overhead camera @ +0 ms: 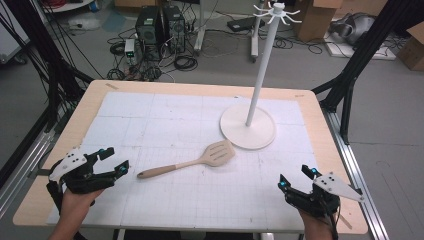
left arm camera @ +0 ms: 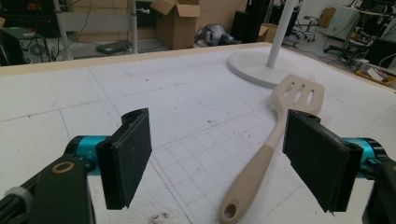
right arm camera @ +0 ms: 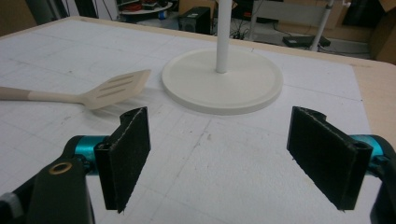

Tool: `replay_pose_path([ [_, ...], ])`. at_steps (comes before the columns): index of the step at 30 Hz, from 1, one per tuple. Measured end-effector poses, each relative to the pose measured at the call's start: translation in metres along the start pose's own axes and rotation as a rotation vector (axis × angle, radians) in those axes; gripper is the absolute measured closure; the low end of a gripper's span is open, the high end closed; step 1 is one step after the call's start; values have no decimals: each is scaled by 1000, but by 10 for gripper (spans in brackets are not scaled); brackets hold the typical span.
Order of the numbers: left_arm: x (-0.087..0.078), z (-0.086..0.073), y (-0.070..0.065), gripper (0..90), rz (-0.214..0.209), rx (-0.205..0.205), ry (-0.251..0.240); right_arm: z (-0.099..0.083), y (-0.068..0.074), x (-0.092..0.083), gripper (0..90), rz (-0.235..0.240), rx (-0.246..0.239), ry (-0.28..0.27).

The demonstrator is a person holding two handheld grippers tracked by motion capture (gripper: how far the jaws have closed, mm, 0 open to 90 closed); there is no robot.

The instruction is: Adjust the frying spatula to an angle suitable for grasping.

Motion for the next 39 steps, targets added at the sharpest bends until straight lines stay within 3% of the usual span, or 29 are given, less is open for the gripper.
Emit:
replay_pose_path([
  [8, 2, -4, -2, 326, -10, 13, 36, -3, -1, 4, 203, 19, -8, 15],
  [13, 6, -7, -14, 385, -57, 67, 77, -2, 3, 5, 204, 20, -19, 27],
  [20, 15, -11, -24, 379, -93, 81, 121, 0, 11, 2, 205, 15, -29, 25],
  [24, 29, -12, -25, 396, -112, 93, 159, 0, 10, 5, 204, 12, -29, 31],
  [26, 43, -16, -26, 397, -130, 102, 222, 0, 9, 6, 204, 14, -25, 31],
  [28, 48, -17, -27, 398, -136, 107, 238, -1, 9, 7, 204, 15, -26, 34],
  [29, 59, -16, -31, 399, -145, 125, 271, -1, 9, 8, 205, 16, -26, 34],
  [30, 59, -16, -31, 399, -145, 125, 271, -1, 9, 8, 205, 18, -26, 37],
  [34, 86, -9, -47, 412, -187, 187, 335, 0, 9, 7, 205, 17, -31, 30],
  [39, 105, -9, -52, 424, -200, 208, 381, 0, 10, 7, 204, 20, -30, 35],
])
Point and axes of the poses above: each handheld gripper's, and its own axes: x roughly forward along the jaws, z roughly out of its top, y roughly to its left, the point moved 7 cm from there along x, roughly forward along the jaws, and after that the axes turned 3 degrees about y, right-handed, at the moved point
